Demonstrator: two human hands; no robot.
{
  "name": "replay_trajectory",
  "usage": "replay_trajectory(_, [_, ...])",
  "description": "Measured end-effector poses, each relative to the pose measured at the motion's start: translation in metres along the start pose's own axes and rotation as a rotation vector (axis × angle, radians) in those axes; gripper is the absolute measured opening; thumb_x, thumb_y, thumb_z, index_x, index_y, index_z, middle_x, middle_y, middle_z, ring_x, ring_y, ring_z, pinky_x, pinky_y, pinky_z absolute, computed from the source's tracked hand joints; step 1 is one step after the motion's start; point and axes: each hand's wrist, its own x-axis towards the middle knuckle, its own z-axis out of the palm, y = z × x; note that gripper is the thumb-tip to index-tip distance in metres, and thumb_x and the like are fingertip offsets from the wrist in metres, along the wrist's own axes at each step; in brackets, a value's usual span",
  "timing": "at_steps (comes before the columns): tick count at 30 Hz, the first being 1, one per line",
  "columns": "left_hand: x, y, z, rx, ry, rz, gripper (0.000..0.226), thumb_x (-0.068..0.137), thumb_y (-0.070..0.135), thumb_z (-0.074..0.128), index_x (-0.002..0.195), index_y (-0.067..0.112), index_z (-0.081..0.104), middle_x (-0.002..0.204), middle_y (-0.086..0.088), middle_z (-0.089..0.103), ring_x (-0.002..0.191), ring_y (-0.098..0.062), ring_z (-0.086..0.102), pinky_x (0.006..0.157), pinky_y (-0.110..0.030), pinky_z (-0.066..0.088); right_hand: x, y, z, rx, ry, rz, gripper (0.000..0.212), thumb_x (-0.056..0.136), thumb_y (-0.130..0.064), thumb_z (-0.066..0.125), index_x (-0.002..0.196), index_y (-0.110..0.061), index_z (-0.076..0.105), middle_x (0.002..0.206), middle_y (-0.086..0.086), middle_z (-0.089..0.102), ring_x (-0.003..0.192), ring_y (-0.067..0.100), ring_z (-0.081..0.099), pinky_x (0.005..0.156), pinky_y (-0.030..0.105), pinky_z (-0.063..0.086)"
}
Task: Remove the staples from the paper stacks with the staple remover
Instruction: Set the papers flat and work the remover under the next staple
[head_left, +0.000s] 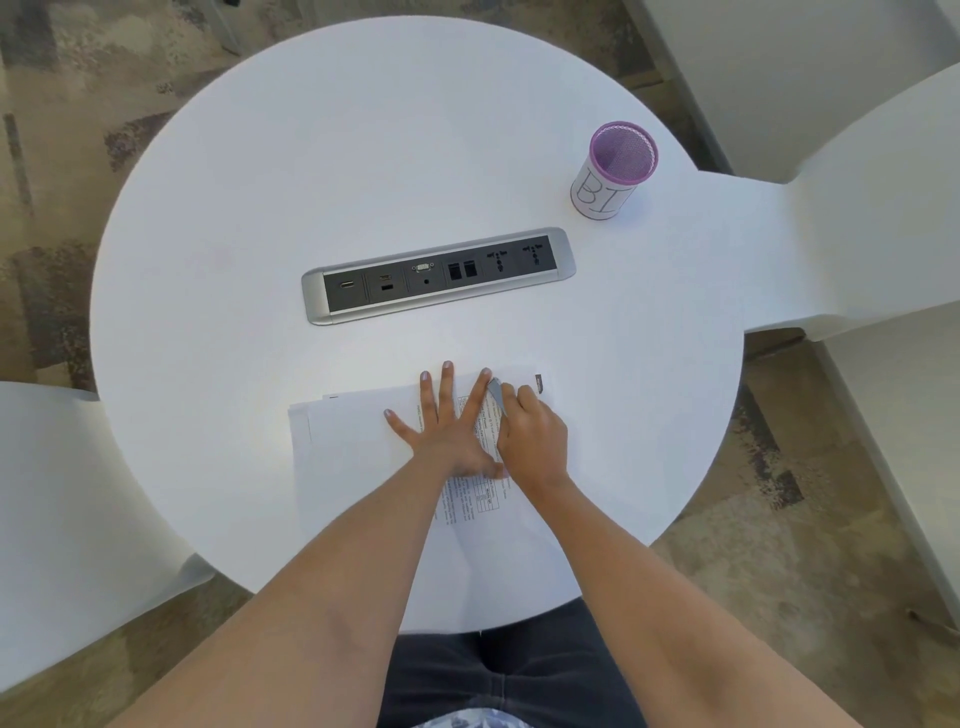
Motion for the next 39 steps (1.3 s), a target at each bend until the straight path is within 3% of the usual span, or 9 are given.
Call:
replay_trajectory(8, [0.001,0.000,-0.002,0.005,-0.012,-0.026,0.143,0.049,0.076,0.074,0.110,0.060,-0.054,0.122,0.012,-0.070,0.128,-0.024,-0.055,0.094,-0.080,-0.017,0.002,0.008,0.008,-0.054,0.093,-0.142,0.053,0.048,0.015,0.069,0.098,-0.001,0.075,0.071,0.001,0.066,0.041,0.017,0.048,0.038,0.025,0.043])
replay_trajectory(13, [0.000,0.001,-0.003,0.024,-0.028,-0.028,0.143,0.048,0.077,0.073,0.119,0.058,-0.051,0.116,0.012,-0.072,0.125,-0.024,-0.057,0.094,-0.081,-0.016,0.004,0.015,0.011,-0.149,0.145,-0.297,0.049,0.066,0.009,0.044,0.101,-0.005,0.076,0.077,-0.004,0.069,0.045,0.014,0.048,0.041,0.026,0.039])
replay_trajectory(17, [0.000,0.000,-0.003,0.040,-0.045,-0.026,0.143,0.049,0.079,0.071,0.123,0.055,-0.049,0.116,0.011,-0.072,0.110,-0.021,-0.064,0.094,-0.080,-0.016,0.009,0.022,0.010,-0.225,0.150,-0.475,0.039,0.056,0.007,0.066,0.091,-0.007,0.077,0.090,-0.004,0.074,0.048,0.014,0.049,0.044,0.025,0.037])
replay_trajectory(20, [0.000,0.000,-0.003,0.046,-0.051,-0.026,0.143,0.051,0.080,0.072,0.125,0.055,-0.048,0.115,0.011,-0.072,0.107,-0.021,-0.065,0.094,-0.080,-0.016,0.015,0.029,0.005,-0.306,0.135,-0.600,0.031,0.059,0.005,0.069,0.086,-0.009,0.077,0.086,-0.006,0.073,0.049,0.012,0.049,0.046,0.024,0.037])
replay_trajectory(26, [-0.001,0.001,-0.004,0.046,-0.045,-0.027,0.142,0.051,0.080,0.072,0.119,0.055,-0.051,0.115,0.010,-0.072,0.112,-0.022,-0.062,0.095,-0.080,-0.016,0.019,0.031,-0.004,-0.339,0.231,-0.698,0.048,0.083,0.008,0.034,0.089,-0.013,0.077,0.084,-0.011,0.070,0.051,0.012,0.049,0.049,0.026,0.037])
replay_trajectory(29, [-0.001,0.000,-0.004,0.052,-0.057,-0.030,0.143,0.053,0.078,0.072,0.123,0.049,-0.049,0.118,0.008,-0.071,0.113,-0.023,-0.062,0.094,-0.080,-0.018,0.021,0.029,-0.008,-0.208,0.258,-0.520,0.041,0.077,0.006,0.055,0.103,-0.018,0.076,0.074,-0.008,0.066,0.049,0.015,0.051,0.047,0.026,0.036])
replay_trajectory(31, [0.000,0.000,-0.003,0.030,-0.041,-0.008,0.143,0.054,0.076,0.074,0.126,0.051,-0.047,0.122,0.008,-0.069,0.116,-0.023,-0.061,0.094,-0.079,-0.019,0.021,0.032,-0.011,-0.042,0.269,-0.195,0.042,0.074,0.001,0.066,0.110,-0.020,0.073,0.069,-0.002,0.060,0.047,0.018,0.049,0.046,0.027,0.036])
replay_trajectory(35, [-0.001,-0.001,-0.001,0.016,-0.015,0.019,0.142,0.055,0.075,0.075,0.134,0.051,-0.041,0.140,0.005,-0.059,0.129,-0.026,-0.053,0.097,-0.079,-0.017,0.017,0.039,-0.018,0.306,0.199,0.438,0.029,0.089,-0.021,0.065,0.117,-0.027,0.068,0.082,-0.004,0.052,0.060,0.014,0.049,0.054,0.026,0.041])
replay_trajectory(39, [-0.002,-0.001,0.000,0.033,0.002,0.030,0.142,0.056,0.075,0.075,0.135,0.049,-0.040,0.143,0.002,-0.056,0.132,-0.028,-0.050,0.098,-0.080,-0.015,0.009,0.044,-0.022,0.505,0.143,0.654,0.026,0.090,-0.033,0.062,0.116,-0.033,0.065,0.083,-0.011,0.048,0.070,0.004,0.051,0.061,0.019,0.036])
